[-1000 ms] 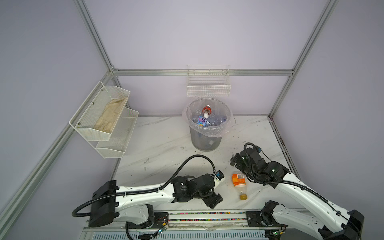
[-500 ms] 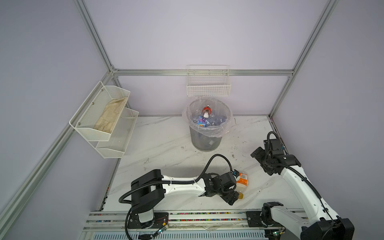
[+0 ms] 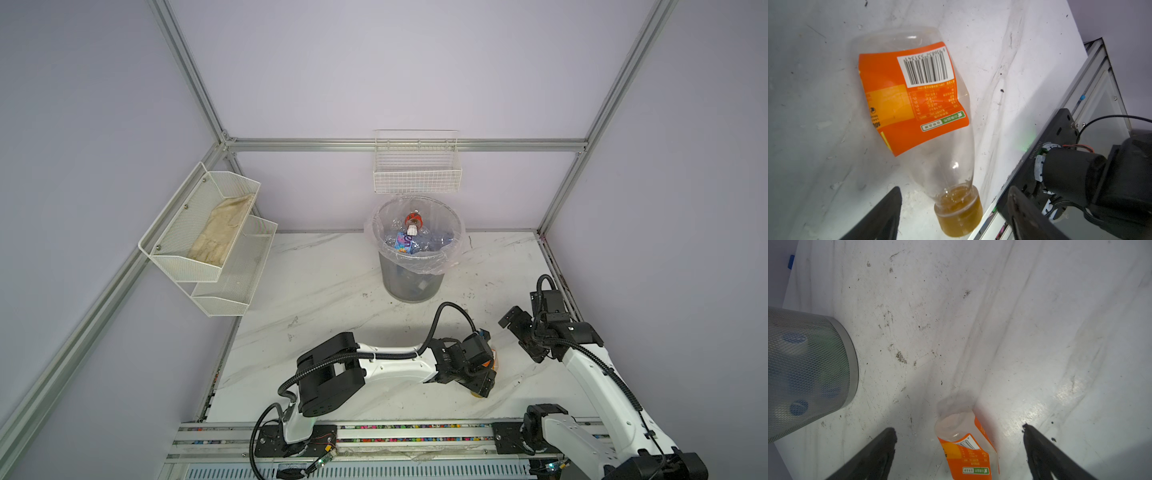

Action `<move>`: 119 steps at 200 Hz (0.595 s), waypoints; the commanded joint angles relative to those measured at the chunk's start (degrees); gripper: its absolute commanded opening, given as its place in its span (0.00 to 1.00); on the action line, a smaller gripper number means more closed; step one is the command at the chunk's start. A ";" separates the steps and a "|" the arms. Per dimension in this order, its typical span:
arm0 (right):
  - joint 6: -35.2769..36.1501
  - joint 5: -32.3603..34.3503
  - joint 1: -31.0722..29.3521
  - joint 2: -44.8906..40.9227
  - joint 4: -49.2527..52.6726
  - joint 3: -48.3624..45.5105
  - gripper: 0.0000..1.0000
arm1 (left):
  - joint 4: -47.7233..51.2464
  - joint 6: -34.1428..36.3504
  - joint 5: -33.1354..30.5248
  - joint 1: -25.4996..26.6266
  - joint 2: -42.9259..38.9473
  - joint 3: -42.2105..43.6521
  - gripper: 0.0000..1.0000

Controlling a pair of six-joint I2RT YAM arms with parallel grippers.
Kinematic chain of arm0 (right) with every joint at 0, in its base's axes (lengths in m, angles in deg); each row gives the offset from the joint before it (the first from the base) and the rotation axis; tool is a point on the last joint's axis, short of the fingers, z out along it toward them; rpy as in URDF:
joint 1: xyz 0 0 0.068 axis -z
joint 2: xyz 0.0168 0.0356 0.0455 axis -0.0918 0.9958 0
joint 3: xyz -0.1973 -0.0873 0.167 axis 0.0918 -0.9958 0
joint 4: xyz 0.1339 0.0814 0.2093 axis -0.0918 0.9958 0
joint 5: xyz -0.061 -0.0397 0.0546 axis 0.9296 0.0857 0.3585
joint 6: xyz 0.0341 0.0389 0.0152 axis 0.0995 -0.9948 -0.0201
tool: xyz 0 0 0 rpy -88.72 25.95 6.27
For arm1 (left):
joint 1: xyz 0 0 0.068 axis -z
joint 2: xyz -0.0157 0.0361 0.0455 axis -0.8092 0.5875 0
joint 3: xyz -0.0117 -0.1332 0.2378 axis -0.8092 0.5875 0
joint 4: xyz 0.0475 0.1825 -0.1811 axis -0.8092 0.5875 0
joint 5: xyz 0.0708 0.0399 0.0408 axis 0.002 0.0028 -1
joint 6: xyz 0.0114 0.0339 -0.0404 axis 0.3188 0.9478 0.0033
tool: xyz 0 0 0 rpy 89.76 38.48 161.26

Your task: Throw the plastic bottles in the bin

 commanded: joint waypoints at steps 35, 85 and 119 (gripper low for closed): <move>0.00 0.30 0.25 0.12 -0.67 -0.40 0.97 | 7.11 -1.76 -2.13 1.00 4.01 -10.15 0.74; -0.26 -0.14 0.23 -0.04 -1.53 -1.74 0.97 | 8.80 -2.39 -2.19 1.45 7.54 -13.45 0.63; -0.24 -0.22 0.23 -0.11 -1.90 -2.13 0.97 | 10.91 -2.65 -3.66 1.56 8.50 -13.76 0.48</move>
